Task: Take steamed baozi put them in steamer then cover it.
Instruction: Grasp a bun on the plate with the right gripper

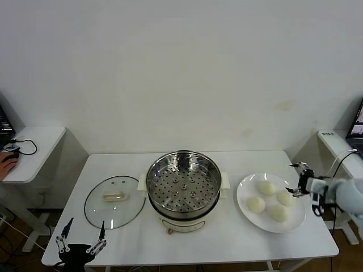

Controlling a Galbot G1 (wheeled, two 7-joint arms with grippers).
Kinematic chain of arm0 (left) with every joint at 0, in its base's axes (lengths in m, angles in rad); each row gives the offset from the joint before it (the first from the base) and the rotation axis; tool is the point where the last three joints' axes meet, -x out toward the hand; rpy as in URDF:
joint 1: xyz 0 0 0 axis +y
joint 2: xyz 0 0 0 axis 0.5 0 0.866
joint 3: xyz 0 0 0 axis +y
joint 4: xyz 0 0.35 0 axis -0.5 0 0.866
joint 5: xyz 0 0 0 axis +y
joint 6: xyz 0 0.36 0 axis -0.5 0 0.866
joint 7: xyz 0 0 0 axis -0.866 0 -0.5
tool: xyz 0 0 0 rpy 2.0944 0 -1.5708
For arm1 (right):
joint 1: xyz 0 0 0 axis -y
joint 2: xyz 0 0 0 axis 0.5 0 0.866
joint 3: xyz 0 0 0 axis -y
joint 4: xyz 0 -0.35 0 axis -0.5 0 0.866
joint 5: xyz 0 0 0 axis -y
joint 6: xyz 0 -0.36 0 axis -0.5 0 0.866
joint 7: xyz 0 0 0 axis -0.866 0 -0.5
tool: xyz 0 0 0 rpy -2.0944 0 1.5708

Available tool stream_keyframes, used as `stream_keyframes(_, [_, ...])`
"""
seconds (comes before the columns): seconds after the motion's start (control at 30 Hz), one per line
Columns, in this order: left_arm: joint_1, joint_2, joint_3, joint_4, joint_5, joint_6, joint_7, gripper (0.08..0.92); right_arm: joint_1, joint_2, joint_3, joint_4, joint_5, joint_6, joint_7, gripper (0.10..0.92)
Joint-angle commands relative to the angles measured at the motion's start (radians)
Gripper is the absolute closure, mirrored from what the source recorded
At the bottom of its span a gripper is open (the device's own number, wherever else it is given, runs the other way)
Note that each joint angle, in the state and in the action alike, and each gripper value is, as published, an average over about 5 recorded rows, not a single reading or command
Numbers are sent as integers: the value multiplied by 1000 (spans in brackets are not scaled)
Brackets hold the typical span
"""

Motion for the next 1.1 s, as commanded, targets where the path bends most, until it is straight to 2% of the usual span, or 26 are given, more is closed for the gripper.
stream_keyframes(0.03, [-4,-1,-9,5,13,4,3,177,610,-19,-607,-306,-17,69,-290,203])
stream_keyframes(0.43, [-18,3,-30,25,10,7,8,177,681,153,-767,-437,10,62,-265,202])
stream_keyframes(0.6, [-20,5,-35,36,10,7,9,177,688,214,-782,-497,-24,70,-269,203])
stream_keyframes(1.1, [-30,12,-44,65,10,6,15,177,668,305,-755,-645,-98,79,-233,203])
